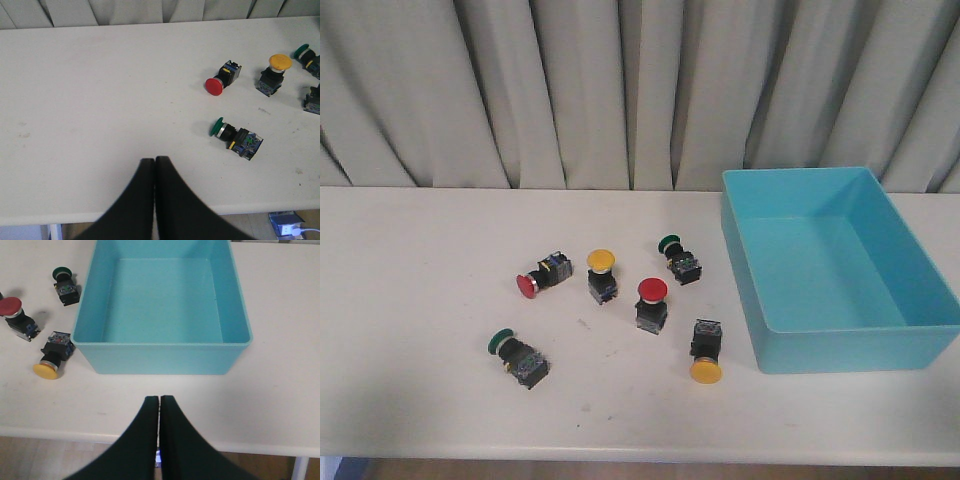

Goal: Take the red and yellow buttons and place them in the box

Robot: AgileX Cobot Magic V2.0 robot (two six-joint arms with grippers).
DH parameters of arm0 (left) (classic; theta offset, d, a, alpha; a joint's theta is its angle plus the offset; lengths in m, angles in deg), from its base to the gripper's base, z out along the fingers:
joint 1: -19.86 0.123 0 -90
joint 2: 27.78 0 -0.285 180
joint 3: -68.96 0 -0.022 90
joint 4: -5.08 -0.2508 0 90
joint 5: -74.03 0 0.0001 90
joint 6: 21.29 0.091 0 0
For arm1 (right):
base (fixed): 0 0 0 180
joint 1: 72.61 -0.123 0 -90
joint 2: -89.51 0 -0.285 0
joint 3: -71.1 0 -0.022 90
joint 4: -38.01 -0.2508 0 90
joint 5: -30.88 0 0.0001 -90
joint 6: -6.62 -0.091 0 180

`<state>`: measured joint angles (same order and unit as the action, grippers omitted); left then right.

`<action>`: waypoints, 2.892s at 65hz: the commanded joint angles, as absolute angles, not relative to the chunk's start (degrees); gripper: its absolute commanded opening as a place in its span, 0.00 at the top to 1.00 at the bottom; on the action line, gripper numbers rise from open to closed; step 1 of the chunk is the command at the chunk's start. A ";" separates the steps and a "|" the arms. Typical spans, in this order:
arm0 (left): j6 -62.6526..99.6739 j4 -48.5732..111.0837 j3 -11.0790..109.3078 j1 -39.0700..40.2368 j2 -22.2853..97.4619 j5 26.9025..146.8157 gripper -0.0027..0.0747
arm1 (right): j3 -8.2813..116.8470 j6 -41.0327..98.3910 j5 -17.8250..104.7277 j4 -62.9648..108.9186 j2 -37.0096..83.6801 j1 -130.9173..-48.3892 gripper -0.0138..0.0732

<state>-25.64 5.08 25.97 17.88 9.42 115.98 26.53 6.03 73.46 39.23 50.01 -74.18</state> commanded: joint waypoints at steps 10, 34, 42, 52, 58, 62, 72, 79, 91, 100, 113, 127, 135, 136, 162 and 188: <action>-25.65 5.08 27.80 18.03 9.99 110.71 0.92 | 28.39 7.22 70.41 41.92 49.30 -73.86 0.82; -25.59 5.43 27.80 18.03 9.99 107.66 0.29 | 28.39 7.02 70.53 42.23 49.30 -73.86 0.34; -21.78 5.39 28.01 18.03 11.14 107.60 0.21 | 28.39 7.02 70.60 42.05 49.30 -73.86 0.26; -15.30 10.11 28.07 14.60 16.17 107.04 0.21 | 28.39 7.02 70.68 41.92 49.30 -73.86 0.26; -9.36 13.16 28.07 10.07 20.24 105.42 0.21 | 28.39 7.02 70.72 41.92 49.30 -73.86 0.26; -5.56 14.83 28.07 7.20 23.05 103.83 0.21 | 28.39 7.02 70.72 41.86 49.30 -73.86 0.26; 2.07 19.12 28.07 0.78 30.80 99.76 0.21 | 28.39 7.02 70.98 41.89 49.30 -73.86 0.26; 3.22 23.10 28.07 -2.19 36.91 96.56 0.21 | 28.39 7.02 70.98 41.89 49.30 -73.86 0.26; 3.99 23.44 30.25 -7.42 46.56 92.07 0.21 | 28.39 7.02 71.05 41.89 49.30 -73.86 0.26; 4.34 23.44 35.99 -11.01 54.41 91.26 0.21 | 28.39 7.02 71.10 41.83 49.30 -73.86 0.26; 4.29 23.44 46.15 -14.46 66.09 91.93 0.21 | 28.39 7.02 71.10 41.83 49.30 -73.86 0.26; -2.14 22.80 59.37 -15.56 78.43 97.85 0.21 | 28.39 7.02 71.10 41.83 49.30 -73.86 0.26; -10.16 18.03 66.23 -15.56 84.03 101.52 0.21 | 28.39 7.02 71.10 41.83 49.30 -73.86 0.26; -11.23 17.15 67.05 -15.56 85.00 102.07 0.21 | 28.39 7.02 71.10 41.83 49.30 -73.86 0.26; -19.75 9.84 83.78 -16.22 96.74 106.25 0.21 | 28.39 7.02 71.10 41.96 49.30 -73.86 0.26; -22.81 9.84 90.67 -16.22 104.25 104.39 0.22 | 28.39 7.02 71.10 42.08 49.30 -73.86 0.26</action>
<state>-21.93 9.61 88.38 -15.94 106.81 107.16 26.53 6.62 74.45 41.46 49.83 -74.18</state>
